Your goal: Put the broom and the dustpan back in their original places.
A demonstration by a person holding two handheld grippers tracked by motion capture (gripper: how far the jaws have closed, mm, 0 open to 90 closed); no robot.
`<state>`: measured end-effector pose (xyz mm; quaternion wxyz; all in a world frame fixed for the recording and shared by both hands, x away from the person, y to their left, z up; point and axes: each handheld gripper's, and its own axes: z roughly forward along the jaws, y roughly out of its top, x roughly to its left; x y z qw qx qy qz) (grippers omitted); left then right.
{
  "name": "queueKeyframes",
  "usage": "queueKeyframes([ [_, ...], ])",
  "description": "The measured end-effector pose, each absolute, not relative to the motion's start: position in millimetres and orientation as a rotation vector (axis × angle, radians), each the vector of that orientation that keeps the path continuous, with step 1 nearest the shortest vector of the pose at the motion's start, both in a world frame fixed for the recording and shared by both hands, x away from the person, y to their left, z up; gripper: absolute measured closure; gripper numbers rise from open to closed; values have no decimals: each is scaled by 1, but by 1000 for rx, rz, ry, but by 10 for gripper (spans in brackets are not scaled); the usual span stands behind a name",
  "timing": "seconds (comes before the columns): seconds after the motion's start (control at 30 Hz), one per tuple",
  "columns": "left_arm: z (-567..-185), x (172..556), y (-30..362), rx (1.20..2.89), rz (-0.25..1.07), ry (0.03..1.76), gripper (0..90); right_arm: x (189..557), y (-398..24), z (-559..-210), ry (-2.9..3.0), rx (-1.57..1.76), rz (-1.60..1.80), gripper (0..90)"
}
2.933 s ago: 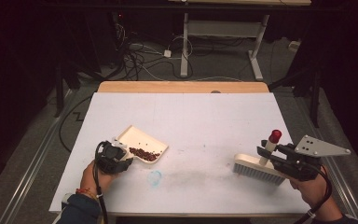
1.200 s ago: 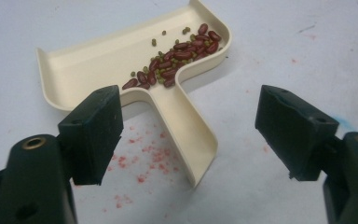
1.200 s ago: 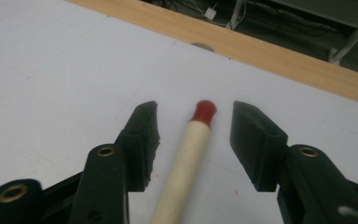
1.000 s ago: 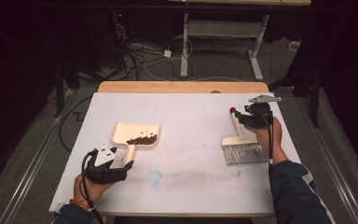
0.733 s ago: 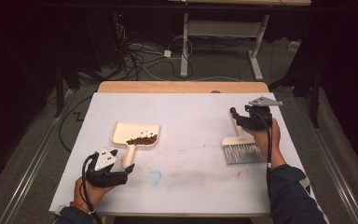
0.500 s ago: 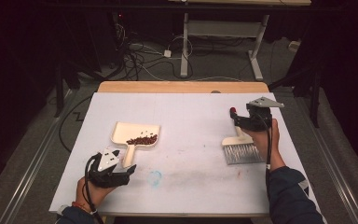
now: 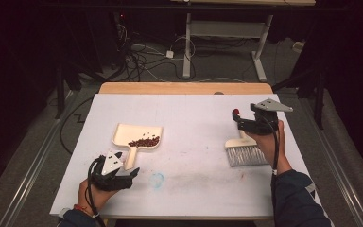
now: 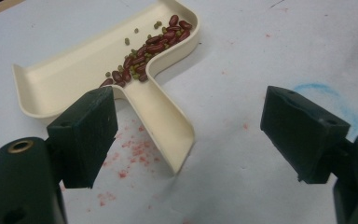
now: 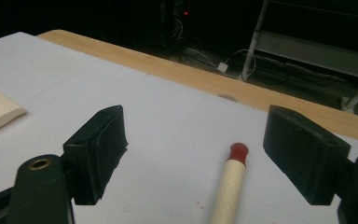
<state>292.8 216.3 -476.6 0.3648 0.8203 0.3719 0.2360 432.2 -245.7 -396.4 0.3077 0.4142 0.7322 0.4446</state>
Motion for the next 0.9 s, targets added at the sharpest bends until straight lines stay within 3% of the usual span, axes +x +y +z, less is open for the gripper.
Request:
queueKeyframes([
  [0.9, -477, 290, 213, 2140, 638, 919, 186, 390, -237, -375, 1955, 957, 1239, 198],
])
